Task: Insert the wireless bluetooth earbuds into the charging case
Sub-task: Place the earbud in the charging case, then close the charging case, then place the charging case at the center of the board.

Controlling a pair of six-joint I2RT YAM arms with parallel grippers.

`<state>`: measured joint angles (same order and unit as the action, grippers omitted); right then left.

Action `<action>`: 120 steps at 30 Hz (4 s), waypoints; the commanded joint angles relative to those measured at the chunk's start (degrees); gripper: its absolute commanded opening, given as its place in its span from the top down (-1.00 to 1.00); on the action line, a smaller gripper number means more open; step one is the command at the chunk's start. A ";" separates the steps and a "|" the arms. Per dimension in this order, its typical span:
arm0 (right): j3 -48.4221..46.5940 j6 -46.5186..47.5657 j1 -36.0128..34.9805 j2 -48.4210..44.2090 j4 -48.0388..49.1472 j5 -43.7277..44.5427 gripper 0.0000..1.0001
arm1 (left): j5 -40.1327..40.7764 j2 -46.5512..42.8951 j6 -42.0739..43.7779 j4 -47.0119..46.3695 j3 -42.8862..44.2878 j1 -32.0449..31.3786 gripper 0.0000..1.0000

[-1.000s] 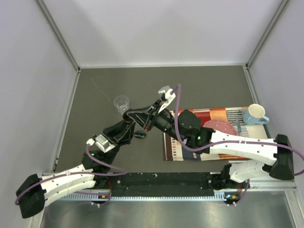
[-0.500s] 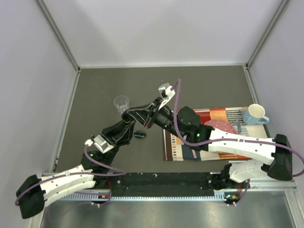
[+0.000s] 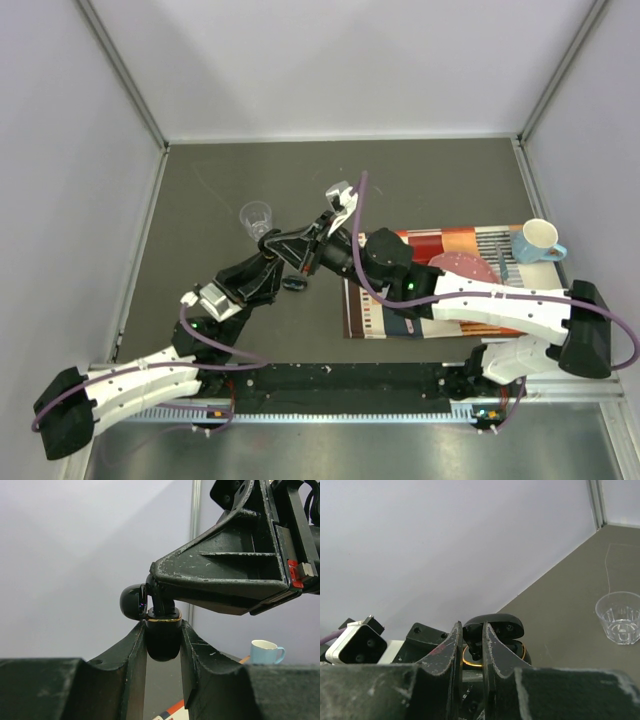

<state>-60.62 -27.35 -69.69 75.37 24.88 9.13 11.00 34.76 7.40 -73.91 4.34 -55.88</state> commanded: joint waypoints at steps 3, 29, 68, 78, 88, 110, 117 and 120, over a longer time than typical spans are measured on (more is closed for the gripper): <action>-0.64 -0.33 0.26 1.70 1.92 -0.77 1.00 | -1.25 -0.40 -0.72 -11.96 2.08 0.07 1.00; -0.55 4.50 -0.97 -1.19 -8.10 8.80 0.56 | -1.07 -1.80 0.69 -13.37 1.99 0.07 1.00; -24.54 -0.60 7.11 0.74 -44.92 -4.72 -0.49 | -19.79 -1.99 4.29 19.06 10.60 0.07 1.00; -19.73 0.11 7.03 -2.68 -48.97 -6.76 -0.47 | -17.96 0.13 4.38 18.63 11.48 0.07 1.00; -11.54 -2.00 7.11 -11.03 -48.70 4.28 -0.52 | -10.49 2.76 -0.18 16.86 11.65 0.07 1.00; 5.51 -12.46 20.91 -27.21 -48.88 8.72 -0.57 | -26.38 36.06 -48.53 61.95 36.70 19.67 1.00; 6.57 -13.78 21.00 -27.91 -48.97 7.13 -0.57 | -28.32 45.91 -52.22 61.43 40.58 21.77 0.96; 7.18 -14.04 21.00 -28.61 -48.97 7.83 -0.56 | -28.49 47.76 -53.63 59.59 39.26 23.09 0.95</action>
<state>-54.00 -40.60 -49.32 48.29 -25.08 16.86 -15.70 80.82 -43.44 -10.37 43.13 -34.46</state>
